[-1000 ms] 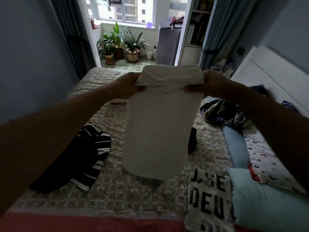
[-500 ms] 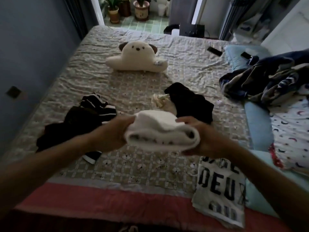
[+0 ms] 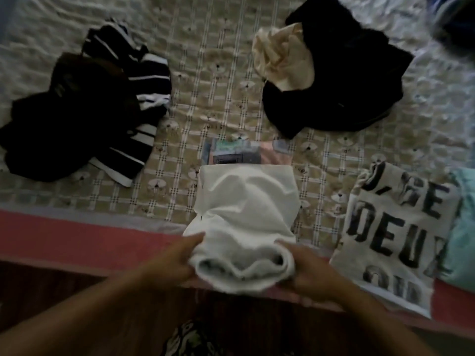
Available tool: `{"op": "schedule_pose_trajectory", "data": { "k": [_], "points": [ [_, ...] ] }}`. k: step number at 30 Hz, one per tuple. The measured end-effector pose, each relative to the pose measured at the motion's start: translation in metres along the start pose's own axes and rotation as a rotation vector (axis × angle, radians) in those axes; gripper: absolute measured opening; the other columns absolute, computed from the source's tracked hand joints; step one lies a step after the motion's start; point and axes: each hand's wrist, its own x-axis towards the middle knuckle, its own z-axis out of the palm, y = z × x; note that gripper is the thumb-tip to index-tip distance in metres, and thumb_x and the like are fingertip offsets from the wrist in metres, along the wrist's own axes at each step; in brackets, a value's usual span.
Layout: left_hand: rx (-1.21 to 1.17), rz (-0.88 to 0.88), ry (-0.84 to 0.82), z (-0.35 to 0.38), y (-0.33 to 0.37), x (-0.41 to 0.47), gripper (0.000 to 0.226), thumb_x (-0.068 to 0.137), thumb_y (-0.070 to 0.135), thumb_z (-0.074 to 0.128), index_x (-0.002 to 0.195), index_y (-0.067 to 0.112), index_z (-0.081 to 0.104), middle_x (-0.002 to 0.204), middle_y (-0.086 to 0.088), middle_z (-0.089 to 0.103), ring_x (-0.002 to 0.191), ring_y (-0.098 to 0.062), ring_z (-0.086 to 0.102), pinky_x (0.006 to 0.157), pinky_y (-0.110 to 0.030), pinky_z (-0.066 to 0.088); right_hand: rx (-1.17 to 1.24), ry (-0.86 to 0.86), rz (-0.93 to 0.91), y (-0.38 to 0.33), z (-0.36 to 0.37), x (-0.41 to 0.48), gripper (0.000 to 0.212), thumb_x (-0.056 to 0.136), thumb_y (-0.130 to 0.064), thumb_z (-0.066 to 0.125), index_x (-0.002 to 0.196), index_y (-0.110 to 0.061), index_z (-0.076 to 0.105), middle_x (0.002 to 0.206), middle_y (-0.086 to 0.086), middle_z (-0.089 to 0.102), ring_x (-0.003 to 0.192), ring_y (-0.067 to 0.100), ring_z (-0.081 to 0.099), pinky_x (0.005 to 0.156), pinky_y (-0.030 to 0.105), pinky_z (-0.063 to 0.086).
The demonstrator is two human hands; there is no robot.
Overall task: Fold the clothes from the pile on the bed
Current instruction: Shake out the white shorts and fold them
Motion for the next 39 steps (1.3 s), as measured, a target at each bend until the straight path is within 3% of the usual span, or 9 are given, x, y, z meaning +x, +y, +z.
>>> {"op": "schedule_pose_trajectory", "data": {
  "k": [4, 6, 9, 14, 22, 26, 30, 33, 39],
  "points": [
    [-0.087, 0.048, 0.206, -0.053, 0.003, 0.072, 0.039, 0.082, 0.035, 0.068, 0.118, 0.024, 0.058, 0.109, 0.009, 0.064, 0.099, -0.006, 0.062, 0.081, -0.026, 0.053, 0.036, 0.312, -0.051, 0.009, -0.058, 0.06, 0.045, 0.073, -0.029, 0.076, 0.115, -0.029, 0.061, 0.108, -0.011, 0.067, 0.1, 0.011, 0.064, 0.087, 0.044, 0.054],
    [-0.079, 0.046, 0.377, -0.068, 0.009, 0.113, 0.042, 0.086, 0.02, 0.066, 0.125, 0.023, 0.051, 0.114, 0.0, 0.061, 0.103, -0.016, 0.06, 0.085, -0.039, 0.054, 0.032, 0.526, -0.036, 0.013, -0.077, 0.1, 0.054, 0.079, -0.032, 0.074, 0.127, -0.025, 0.051, 0.114, -0.005, 0.062, 0.103, 0.017, 0.06, 0.086, 0.047, 0.054],
    [0.311, 0.07, 0.684, -0.056, -0.008, 0.16, 0.063, 0.089, 0.027, 0.061, 0.145, 0.018, 0.034, 0.142, -0.01, 0.045, 0.13, -0.029, 0.043, 0.108, -0.047, 0.038, -0.153, 0.812, 0.035, 0.033, -0.072, 0.157, 0.071, 0.089, -0.035, 0.063, 0.148, -0.018, 0.028, 0.145, 0.005, 0.042, 0.131, 0.023, 0.042, 0.107, 0.043, 0.039],
    [0.774, 0.209, 0.517, 0.009, -0.062, 0.205, 0.075, 0.098, 0.057, 0.03, 0.157, 0.017, 0.01, 0.165, -0.009, 0.0, 0.152, -0.03, -0.006, 0.12, -0.055, 0.004, -0.559, 0.71, 0.0, 0.086, 0.002, 0.202, 0.073, 0.097, -0.057, 0.03, 0.156, -0.023, 0.003, 0.164, 0.007, -0.006, 0.15, 0.023, -0.01, 0.121, 0.049, -0.001],
    [0.889, 0.102, 0.496, 0.035, -0.101, 0.234, 0.081, 0.094, 0.065, 0.023, 0.157, 0.017, 0.006, 0.165, -0.006, -0.001, 0.152, -0.025, -0.006, 0.119, -0.058, 0.007, -0.719, 0.702, 0.075, 0.138, 0.034, 0.234, 0.076, 0.096, -0.062, 0.027, 0.156, -0.023, 0.001, 0.163, 0.011, -0.007, 0.15, 0.027, -0.009, 0.117, 0.059, 0.0],
    [0.71, 0.028, 0.695, 0.022, -0.093, 0.216, 0.084, 0.088, 0.063, 0.042, 0.155, 0.02, 0.015, 0.164, -0.01, 0.007, 0.151, -0.032, 0.005, 0.116, -0.063, 0.011, -0.563, 0.822, 0.046, 0.124, 0.009, 0.204, 0.078, 0.086, -0.053, 0.052, 0.152, -0.026, 0.021, 0.161, 0.011, 0.012, 0.149, 0.028, 0.008, 0.119, 0.054, 0.009],
    [0.138, -0.252, 0.897, 0.014, -0.085, 0.199, 0.082, 0.076, 0.047, 0.073, 0.141, 0.018, 0.03, 0.145, -0.016, 0.033, 0.131, -0.037, 0.038, 0.106, -0.054, 0.037, -0.064, 0.869, 0.13, 0.136, -0.012, 0.17, 0.073, 0.074, -0.046, 0.072, 0.137, -0.034, 0.037, 0.148, 0.007, 0.025, 0.134, 0.027, 0.034, 0.105, 0.046, 0.04],
    [-0.002, -0.223, 0.823, 0.011, -0.077, 0.195, 0.082, 0.077, 0.032, 0.079, 0.137, 0.018, 0.026, 0.139, -0.01, 0.042, 0.119, -0.029, 0.049, 0.092, -0.04, 0.043, 0.036, 0.702, 0.079, 0.139, -0.021, 0.165, 0.057, 0.074, -0.034, 0.076, 0.121, -0.032, 0.043, 0.133, 0.005, 0.04, 0.113, 0.022, 0.047, 0.089, 0.031, 0.041],
    [-0.196, -0.129, 0.615, 0.003, -0.043, 0.184, 0.075, 0.08, 0.014, 0.077, 0.126, 0.037, 0.023, 0.127, 0.004, 0.04, 0.106, -0.017, 0.05, 0.075, -0.026, 0.044, 0.173, 0.525, -0.044, 0.131, -0.04, 0.146, 0.038, 0.076, -0.007, 0.067, 0.109, -0.022, 0.055, 0.112, -0.005, 0.055, 0.1, 0.016, 0.053, 0.08, 0.028, 0.043]
  ]
}}
